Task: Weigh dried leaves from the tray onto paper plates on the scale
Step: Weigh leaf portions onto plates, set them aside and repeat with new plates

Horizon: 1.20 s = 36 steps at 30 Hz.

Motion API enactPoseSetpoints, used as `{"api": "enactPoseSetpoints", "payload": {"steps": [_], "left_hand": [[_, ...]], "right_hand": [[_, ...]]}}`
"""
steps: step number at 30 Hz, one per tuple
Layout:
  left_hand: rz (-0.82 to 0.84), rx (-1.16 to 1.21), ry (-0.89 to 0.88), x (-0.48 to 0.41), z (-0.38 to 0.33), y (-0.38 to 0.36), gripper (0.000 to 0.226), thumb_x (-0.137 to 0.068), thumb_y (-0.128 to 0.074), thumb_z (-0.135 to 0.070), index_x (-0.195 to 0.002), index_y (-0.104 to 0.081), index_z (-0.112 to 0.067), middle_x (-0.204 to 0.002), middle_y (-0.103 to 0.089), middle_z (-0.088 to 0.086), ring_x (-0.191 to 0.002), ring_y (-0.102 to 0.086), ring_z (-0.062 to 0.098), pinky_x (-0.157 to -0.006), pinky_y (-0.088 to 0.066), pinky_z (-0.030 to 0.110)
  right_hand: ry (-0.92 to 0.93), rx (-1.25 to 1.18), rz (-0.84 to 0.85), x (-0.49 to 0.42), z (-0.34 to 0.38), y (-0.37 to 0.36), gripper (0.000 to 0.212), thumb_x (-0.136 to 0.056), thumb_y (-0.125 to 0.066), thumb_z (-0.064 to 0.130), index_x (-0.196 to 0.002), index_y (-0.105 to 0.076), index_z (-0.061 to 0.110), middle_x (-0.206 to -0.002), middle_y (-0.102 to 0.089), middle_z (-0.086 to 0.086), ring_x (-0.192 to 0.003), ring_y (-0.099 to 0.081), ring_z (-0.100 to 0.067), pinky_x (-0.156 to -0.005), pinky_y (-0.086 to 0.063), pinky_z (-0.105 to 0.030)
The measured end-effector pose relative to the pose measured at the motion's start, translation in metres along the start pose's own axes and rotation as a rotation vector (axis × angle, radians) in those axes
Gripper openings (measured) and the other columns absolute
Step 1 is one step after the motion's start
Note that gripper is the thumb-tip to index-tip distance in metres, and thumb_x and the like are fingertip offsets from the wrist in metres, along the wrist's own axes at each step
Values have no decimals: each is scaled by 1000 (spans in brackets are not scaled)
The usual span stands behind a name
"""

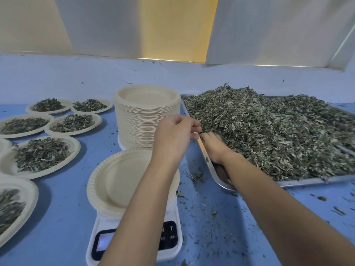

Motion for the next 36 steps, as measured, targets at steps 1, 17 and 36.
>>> {"api": "enactPoseSetpoints", "payload": {"steps": [1, 17, 36], "left_hand": [[0, 2, 2, 0, 0, 0, 26, -90, -49, -9, -70, -64, -13, -72, -69, 2, -60, -62, 12, -48, -43, 9], [-13, 17, 9, 1, -1, 5, 25, -90, -48, -8, -72, -65, -12, -72, -69, 2, -62, -62, 13, -49, -44, 10], [-131, 29, -47, -4, -14, 45, 22, -88, -49, -12, -75, -67, -13, -70, -72, -2, -62, -65, 9, -63, -46, 19]], "right_hand": [[-19, 4, -38, 2, 0, 0, 29, -103, -28, 20, -125, -41, 5, -131, -35, -17, -122, -32, -34, -98, -30, -44], [-43, 254, -81, 16, 14, 11, 23, -94, -33, -4, -116, -39, 2, -124, -38, -20, -114, -42, -38, -80, -35, -44], [141, -553, -521, 54, 69, 86, 26, -102, -38, 29, -93, -53, 10, -78, -53, 0, -67, -47, -13, -53, -35, -16]]}}
Point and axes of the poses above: each hand's wrist, its own x-axis away from the middle knuckle, its own y-axis out of the back of the hand, z = x × y, the point moved 2 cm from there along -x, towards the middle knuckle
